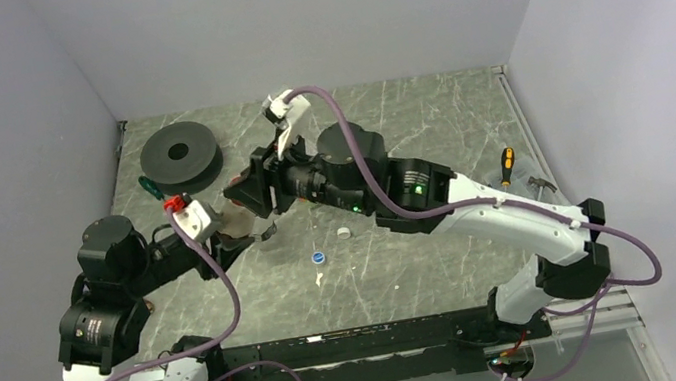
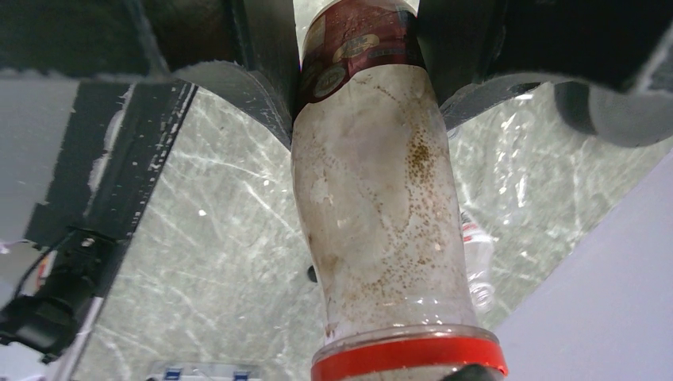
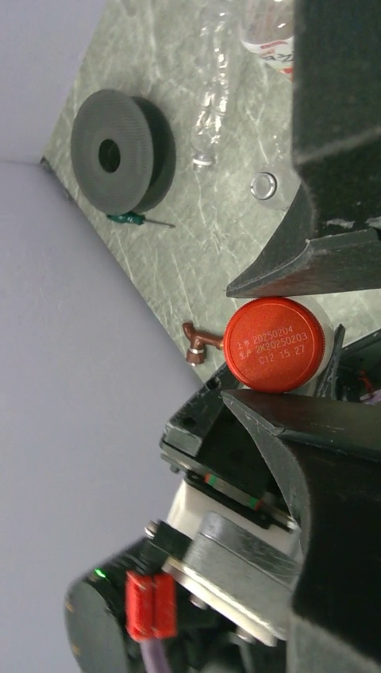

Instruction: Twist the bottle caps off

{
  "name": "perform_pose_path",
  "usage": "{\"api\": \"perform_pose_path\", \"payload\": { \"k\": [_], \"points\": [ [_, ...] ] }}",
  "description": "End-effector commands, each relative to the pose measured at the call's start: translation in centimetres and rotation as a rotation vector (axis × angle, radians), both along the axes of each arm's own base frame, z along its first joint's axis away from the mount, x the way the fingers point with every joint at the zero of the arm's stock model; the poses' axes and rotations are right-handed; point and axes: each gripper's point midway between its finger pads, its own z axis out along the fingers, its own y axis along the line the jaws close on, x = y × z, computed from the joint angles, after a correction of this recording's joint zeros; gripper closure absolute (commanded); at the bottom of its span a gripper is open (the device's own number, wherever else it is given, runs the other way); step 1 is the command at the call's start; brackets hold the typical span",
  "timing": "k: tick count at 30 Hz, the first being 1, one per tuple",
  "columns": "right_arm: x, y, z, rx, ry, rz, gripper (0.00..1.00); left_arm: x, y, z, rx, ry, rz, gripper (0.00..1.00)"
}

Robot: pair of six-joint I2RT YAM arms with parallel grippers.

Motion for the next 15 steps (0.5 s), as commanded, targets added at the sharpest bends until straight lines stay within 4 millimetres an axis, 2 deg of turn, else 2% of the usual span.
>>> {"api": "perform_pose_path", "payload": {
  "k": [1, 4, 6, 10, 12, 15],
  "points": [
    [-5.0, -1.9, 5.2, 0.107, -0.220, 0.285, 0.79, -3.4, -2.1, 2.8, -0.078, -0.033, -0.203, 0.87],
    [-7.9, -4.2, 7.4, 0.168, -0.342, 0.409, 0.81, -6.3, -3.1, 2.9, -0.105, 0.007, -0.364, 0.87],
    [-9.2, -5.5, 8.4, 0.200, -0.389, 0.467, 0.84, -7.5, -3.4, 2.6, -0.116, 0.043, -0.426, 0.86],
    [-10.7, -7.2, 8.8, 0.237, -0.426, 0.564, 0.87, -9.2, -3.7, 2.3, -0.128, 0.101, -0.514, 0.85],
    [-10.3, -7.5, 8.4, 0.221, -0.409, 0.542, 0.87, -9.3, -3.8, 2.2, -0.130, 0.115, -0.527, 0.85],
    [-6.9, -7.9, 6.3, 0.161, -0.343, 0.363, 0.87, -8.6, -3.6, 2.1, -0.113, 0.090, -0.495, 0.86]
  ]
}}
